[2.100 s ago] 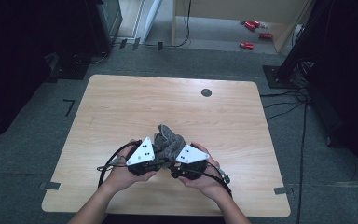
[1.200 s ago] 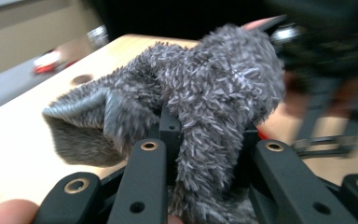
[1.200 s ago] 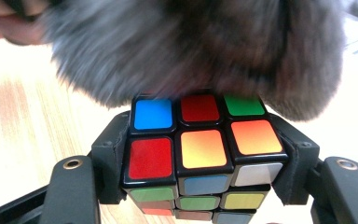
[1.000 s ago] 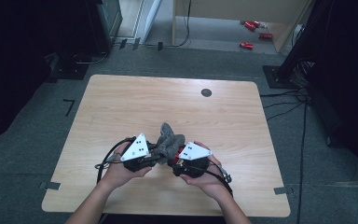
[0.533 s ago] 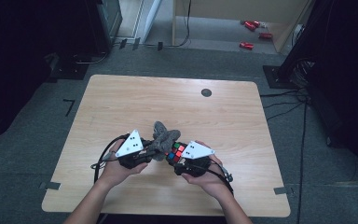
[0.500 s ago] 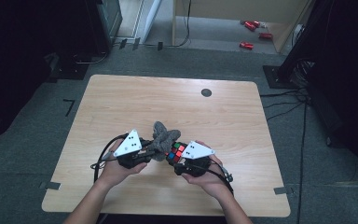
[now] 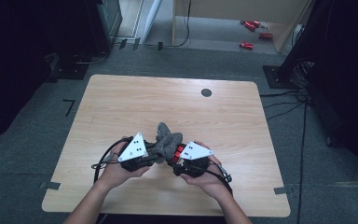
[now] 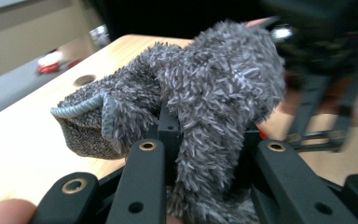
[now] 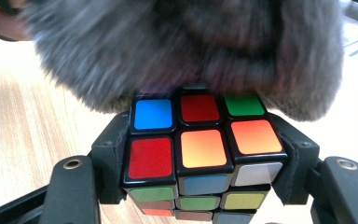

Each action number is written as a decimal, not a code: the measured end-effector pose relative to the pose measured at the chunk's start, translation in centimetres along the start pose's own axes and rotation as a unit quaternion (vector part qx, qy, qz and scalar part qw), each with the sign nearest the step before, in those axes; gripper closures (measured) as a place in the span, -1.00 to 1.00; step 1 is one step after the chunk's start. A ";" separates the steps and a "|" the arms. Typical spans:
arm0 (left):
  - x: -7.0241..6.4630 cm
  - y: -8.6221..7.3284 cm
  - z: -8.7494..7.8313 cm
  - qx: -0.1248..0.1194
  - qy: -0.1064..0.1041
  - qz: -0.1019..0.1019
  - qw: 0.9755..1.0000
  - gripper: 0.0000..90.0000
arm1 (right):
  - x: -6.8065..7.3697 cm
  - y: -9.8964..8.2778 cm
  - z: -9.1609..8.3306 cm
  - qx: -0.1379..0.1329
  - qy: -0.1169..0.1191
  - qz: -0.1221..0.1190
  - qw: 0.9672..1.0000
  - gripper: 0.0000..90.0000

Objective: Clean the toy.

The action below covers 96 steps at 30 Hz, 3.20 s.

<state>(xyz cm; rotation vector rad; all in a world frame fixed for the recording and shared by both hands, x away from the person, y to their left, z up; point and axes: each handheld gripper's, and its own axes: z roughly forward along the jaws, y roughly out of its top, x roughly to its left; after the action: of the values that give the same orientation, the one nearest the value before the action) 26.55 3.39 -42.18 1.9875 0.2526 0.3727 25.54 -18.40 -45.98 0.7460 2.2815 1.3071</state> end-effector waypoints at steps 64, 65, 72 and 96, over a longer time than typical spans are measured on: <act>0.2 -4.9 5.7 0.023 -0.020 -0.159 0.987 0.64 | -1.7 1.1 -2.6 -0.091 -0.022 0.115 0.989 -0.23; 0.2 -4.9 5.7 0.026 -0.015 -0.156 0.987 0.63 | -1.6 1.1 -2.6 -0.091 -0.022 0.115 0.989 -0.23; 2.2 -5.2 4.3 0.010 0.013 -0.205 0.979 0.63 | -0.9 1.4 -2.4 -0.092 -0.011 0.098 0.991 -0.23; 0.5 -4.5 5.0 0.041 -0.001 -0.154 0.987 0.62 | -0.8 1.6 -2.3 -0.088 -0.020 0.092 0.992 -0.23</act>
<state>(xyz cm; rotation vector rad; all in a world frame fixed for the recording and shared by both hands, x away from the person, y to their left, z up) 28.85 1.30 -48.22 1.9896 0.5735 0.1650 25.25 -19.73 -43.43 0.9294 2.0739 1.5379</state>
